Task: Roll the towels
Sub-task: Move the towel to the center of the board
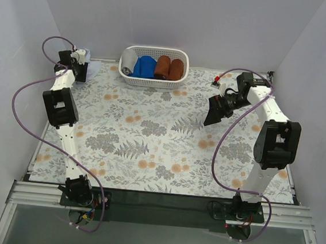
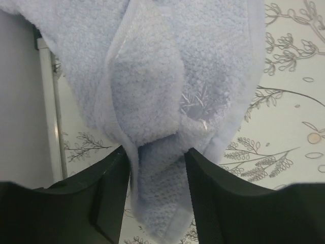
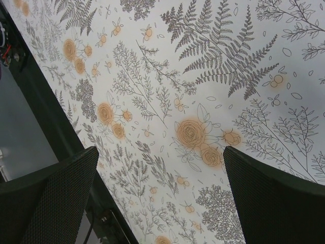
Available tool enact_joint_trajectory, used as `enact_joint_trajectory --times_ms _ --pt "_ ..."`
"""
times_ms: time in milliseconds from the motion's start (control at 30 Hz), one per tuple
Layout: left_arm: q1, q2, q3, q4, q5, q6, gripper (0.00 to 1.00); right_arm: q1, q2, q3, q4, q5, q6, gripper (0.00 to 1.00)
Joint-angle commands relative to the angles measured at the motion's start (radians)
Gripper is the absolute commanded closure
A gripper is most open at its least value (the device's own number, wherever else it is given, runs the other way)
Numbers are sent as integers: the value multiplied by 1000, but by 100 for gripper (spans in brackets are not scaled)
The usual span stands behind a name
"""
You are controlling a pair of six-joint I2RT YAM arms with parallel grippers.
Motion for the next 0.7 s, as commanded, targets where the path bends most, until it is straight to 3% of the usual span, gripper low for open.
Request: enact_joint_trajectory --times_ms 0,33,67,100,333,433,533,567,600,633,667 --pt "3 -35 9 -116 74 13 66 0 -48 -5 -27 -11 -19 2" --pt "3 -47 0 -133 79 12 86 1 -50 -4 -29 -13 -21 2" --pt "6 -88 -35 -148 80 1 97 0 -51 -4 -31 -21 -22 2" --pt "6 -118 -61 -179 103 -11 100 0 -54 -2 -34 -25 -32 2" --pt "-35 -595 -547 -208 342 39 100 0 -103 -45 -41 -48 -44 3" --pt "-136 -781 -734 -245 410 67 100 -3 -123 -65 -40 -45 -45 3" --pt "-344 -855 -833 -276 453 78 100 -15 -130 -74 -40 -31 -41 3" --pt "-459 -871 -841 -274 499 78 100 -21 -130 -74 -38 -27 -35 3" --pt "-519 -871 -845 -273 511 76 96 -28 -128 -73 -40 -22 -32 3" --pt "-620 -866 -842 -270 521 78 68 -44 -125 -67 -38 -21 -26 3" --pt "-657 -857 -829 -260 525 79 50 -51 -123 -65 -41 -15 -18 3"
